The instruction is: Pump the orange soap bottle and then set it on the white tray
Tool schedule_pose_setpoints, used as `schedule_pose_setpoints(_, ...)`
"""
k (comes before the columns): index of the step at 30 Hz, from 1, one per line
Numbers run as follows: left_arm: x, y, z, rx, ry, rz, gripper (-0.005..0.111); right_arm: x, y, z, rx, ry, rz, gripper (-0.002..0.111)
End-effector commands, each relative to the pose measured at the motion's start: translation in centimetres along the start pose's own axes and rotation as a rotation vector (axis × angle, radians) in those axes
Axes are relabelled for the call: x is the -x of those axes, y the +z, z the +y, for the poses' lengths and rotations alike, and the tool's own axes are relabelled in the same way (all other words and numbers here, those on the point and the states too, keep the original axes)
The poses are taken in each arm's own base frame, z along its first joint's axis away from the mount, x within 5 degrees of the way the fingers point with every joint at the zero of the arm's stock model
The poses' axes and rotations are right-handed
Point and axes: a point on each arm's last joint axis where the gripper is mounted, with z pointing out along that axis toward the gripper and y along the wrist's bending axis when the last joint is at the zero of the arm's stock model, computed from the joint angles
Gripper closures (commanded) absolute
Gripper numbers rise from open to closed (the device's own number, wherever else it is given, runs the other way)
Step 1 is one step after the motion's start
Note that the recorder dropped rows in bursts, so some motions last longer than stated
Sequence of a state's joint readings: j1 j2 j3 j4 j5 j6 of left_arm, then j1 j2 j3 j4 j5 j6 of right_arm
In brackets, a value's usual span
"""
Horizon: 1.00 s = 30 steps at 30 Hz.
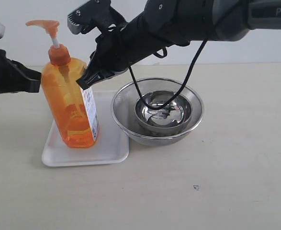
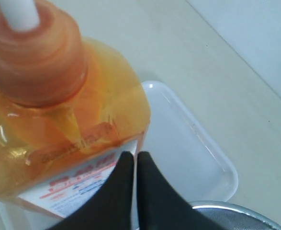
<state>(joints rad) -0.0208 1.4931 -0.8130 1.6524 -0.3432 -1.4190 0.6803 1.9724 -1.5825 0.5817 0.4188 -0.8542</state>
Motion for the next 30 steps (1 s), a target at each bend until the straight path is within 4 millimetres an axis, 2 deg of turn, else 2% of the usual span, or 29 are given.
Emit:
schedule_pose_setpoints(1,2.0,-3.5,0.0,0.100,0.020,-0.084,0.102,0.5,-1.8,-1.7,-0.058,0.010,-0.020,0.108)
schedule_pose_setpoints(5,4.2,-8.5,-1.3,0.127,-0.046,-0.250,0.102,1.2,-6.4,-3.8,-0.114,0.032,0.008,0.108)
schedule_pose_setpoints(7,4.1,-11.3,-2.1,0.168,-0.031,-0.321,0.102,1.3,-9.2,-4.3,-0.140,-0.008,0.078,0.108)
schedule_pose_setpoints(10,2.8,-14.4,-2.8,0.243,-0.053,-0.394,0.102,1.8,-12.3,-4.0,-0.147,0.000,0.117,0.108)
schedule_pose_setpoints(14,-0.5,-17.7,-4.2,0.292,-0.134,-0.484,0.102,2.8,-16.4,-2.6,-0.117,0.009,0.110,0.108)
schedule_pose_setpoints(18,-3.1,-19.8,-5.8,0.274,-0.161,-0.569,0.102,2.5,-19.4,-1.1,-0.106,0.049,0.073,0.108)
schedule_pose_setpoints(21,-4.9,-20.4,-6.4,0.268,-0.179,-0.600,0.102,1.2,-21.2,0.2,-0.110,0.073,0.036,0.108)
schedule_pose_setpoints(25,-6.6,-20.4,-6.8,0.266,-0.184,-0.611,0.102,-2.1,-22.3,2.0,-0.138,0.138,-0.034,0.108)
schedule_pose_setpoints(30,-7.0,-20.5,-7.4,0.223,-0.167,-0.617,0.102,-6.4,-23.7,3.8,-0.221,0.191,-0.148,0.108)
